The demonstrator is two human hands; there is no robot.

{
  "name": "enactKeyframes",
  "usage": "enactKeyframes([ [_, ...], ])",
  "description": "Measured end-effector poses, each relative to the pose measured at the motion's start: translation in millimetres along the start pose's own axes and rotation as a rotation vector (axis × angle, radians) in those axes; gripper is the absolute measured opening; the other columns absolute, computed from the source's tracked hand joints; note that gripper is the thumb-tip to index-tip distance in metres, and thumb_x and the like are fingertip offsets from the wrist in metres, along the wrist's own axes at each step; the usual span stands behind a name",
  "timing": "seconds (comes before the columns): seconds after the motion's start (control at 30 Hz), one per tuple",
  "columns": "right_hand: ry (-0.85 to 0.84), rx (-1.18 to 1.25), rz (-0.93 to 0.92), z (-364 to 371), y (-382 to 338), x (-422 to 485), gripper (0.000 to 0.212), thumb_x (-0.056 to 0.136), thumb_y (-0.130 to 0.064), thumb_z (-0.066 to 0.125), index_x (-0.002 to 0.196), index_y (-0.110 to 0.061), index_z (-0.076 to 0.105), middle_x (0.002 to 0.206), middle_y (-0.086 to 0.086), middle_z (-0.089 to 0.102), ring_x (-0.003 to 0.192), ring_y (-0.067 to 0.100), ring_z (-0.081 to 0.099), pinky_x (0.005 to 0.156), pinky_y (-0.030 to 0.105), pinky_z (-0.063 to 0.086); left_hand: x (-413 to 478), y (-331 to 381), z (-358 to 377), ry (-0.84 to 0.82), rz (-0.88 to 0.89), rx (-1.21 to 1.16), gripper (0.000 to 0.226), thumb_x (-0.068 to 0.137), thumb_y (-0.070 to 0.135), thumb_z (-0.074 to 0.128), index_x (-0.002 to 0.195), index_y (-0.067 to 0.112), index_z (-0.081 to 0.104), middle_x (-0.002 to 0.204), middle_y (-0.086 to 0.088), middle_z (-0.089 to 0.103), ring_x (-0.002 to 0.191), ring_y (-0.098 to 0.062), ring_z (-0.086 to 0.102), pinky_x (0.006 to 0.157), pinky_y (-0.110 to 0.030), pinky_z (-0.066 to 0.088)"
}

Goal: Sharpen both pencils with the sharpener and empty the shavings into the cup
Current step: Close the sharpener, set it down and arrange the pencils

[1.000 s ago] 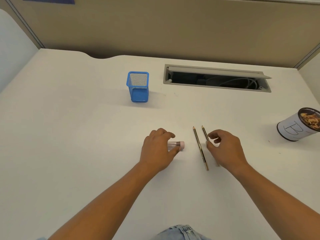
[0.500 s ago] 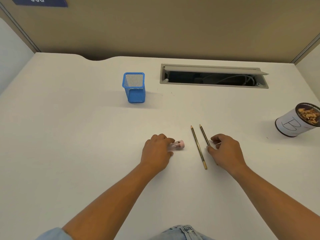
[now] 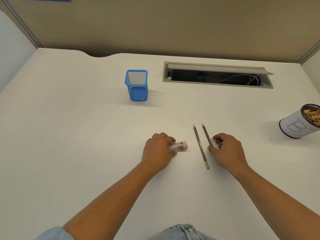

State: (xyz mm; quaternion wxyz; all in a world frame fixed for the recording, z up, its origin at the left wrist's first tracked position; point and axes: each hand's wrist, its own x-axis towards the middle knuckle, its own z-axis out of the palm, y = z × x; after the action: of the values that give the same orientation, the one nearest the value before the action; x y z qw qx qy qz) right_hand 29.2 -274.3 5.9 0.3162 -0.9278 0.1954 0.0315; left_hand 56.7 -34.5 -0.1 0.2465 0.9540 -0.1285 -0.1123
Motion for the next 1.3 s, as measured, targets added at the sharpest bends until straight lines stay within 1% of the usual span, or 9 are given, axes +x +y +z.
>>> enactKeyframes([
  [0.17,0.002,0.0,0.0,1.1,-0.7,0.1,0.037,0.081,-0.026,0.074,0.115,-0.016,0.064,0.101,0.003,0.065,0.093,0.022,0.062,0.084,0.037,0.053,-1.8,1.3,-0.6,-0.015,-0.009,-0.015,0.059,0.075,0.052,0.074,0.126,0.028,0.058,0.118,0.008,0.059,0.116,-0.017,0.05,0.097,-0.032,0.042],
  [0.33,0.018,-0.003,-0.002,0.0,-5.1,4.0,0.036,0.083,-0.028,0.072,0.116,-0.015,0.063,0.102,0.002,0.066,0.095,0.022,0.063,0.085,0.037,0.053,9.8,21.0,-18.3,0.047,-0.016,-0.013,0.069,0.072,0.073,0.062,0.125,0.029,0.059,0.124,0.008,0.059,0.118,-0.016,0.05,0.1,-0.036,0.041],
  [0.53,0.008,-0.029,0.009,-7.0,-16.3,16.1,0.031,0.085,-0.025,0.067,0.115,-0.018,0.062,0.098,-0.004,0.066,0.088,0.021,0.064,0.079,0.033,0.051,55.7,62.0,-28.1,0.001,-0.066,0.091,0.036,0.091,0.052,0.054,0.106,0.021,0.065,0.103,0.001,0.068,0.106,-0.023,0.056,0.089,-0.039,0.038],
  [0.67,-0.021,-0.063,0.026,-13.1,-24.0,27.4,0.027,0.084,-0.029,0.067,0.11,-0.023,0.062,0.085,-0.012,0.068,0.086,0.02,0.065,0.077,0.035,0.054,75.4,78.4,-14.9,-0.128,-0.168,0.155,0.039,0.093,0.054,0.047,0.085,0.018,0.058,0.083,0.0,0.065,0.088,-0.025,0.061,0.078,-0.037,0.038],
  [0.73,-0.047,-0.082,0.02,-13.1,-26.5,31.9,0.027,0.083,-0.031,0.067,0.108,-0.024,0.062,0.082,-0.013,0.07,0.086,0.019,0.066,0.077,0.035,0.055,80.1,81.1,-8.7,-0.152,-0.207,0.17,0.041,0.091,0.056,0.047,0.078,0.019,0.052,0.076,0.0,0.062,0.08,-0.024,0.061,0.08,-0.037,0.038],
  [0.83,-0.079,-0.103,0.012,-12.9,-29.1,37.8,0.031,0.081,-0.035,0.069,0.109,-0.025,0.06,0.085,-0.01,0.071,0.088,0.019,0.067,0.077,0.035,0.055,83.3,83.5,-0.7,-0.14,-0.22,0.198,0.039,0.087,0.057,0.052,0.073,0.02,0.051,0.07,0.002,0.061,0.076,-0.023,0.063,0.086,-0.039,0.036],
  [1.0,-0.111,-0.184,-0.021,-10.5,-33.7,45.2,0.034,0.082,-0.033,0.069,0.114,-0.025,0.059,0.086,-0.01,0.071,0.088,0.021,0.066,0.073,0.032,0.052,85.0,88.9,5.3,-0.108,-0.209,0.201,0.031,0.085,0.046,0.058,0.072,0.02,0.05,0.068,0.003,0.057,0.07,-0.022,0.056,0.084,-0.038,0.034],
  [1.13,-0.124,-0.202,-0.003,-9.5,-40.5,48.5,0.033,0.079,-0.027,0.066,0.111,-0.027,0.059,0.088,-0.006,0.072,0.087,0.023,0.066,0.073,0.034,0.055,89.7,97.1,1.7,-0.138,-0.216,0.108,0.026,0.079,0.029,0.064,0.066,0.018,0.043,0.067,0.002,0.053,0.071,-0.024,0.055,0.071,-0.031,0.037],
  [1.3,-0.13,-0.208,-0.016,-12.8,-48.3,51.2,0.025,0.075,-0.031,0.065,0.1,-0.028,0.067,0.087,-0.007,0.073,0.083,0.022,0.067,0.072,0.036,0.057,97.5,102.0,-14.3,-0.097,-0.247,-0.024,0.032,0.069,0.029,0.072,0.059,0.018,0.043,0.061,0.001,0.053,0.062,-0.023,0.058,0.053,-0.023,0.041],
])
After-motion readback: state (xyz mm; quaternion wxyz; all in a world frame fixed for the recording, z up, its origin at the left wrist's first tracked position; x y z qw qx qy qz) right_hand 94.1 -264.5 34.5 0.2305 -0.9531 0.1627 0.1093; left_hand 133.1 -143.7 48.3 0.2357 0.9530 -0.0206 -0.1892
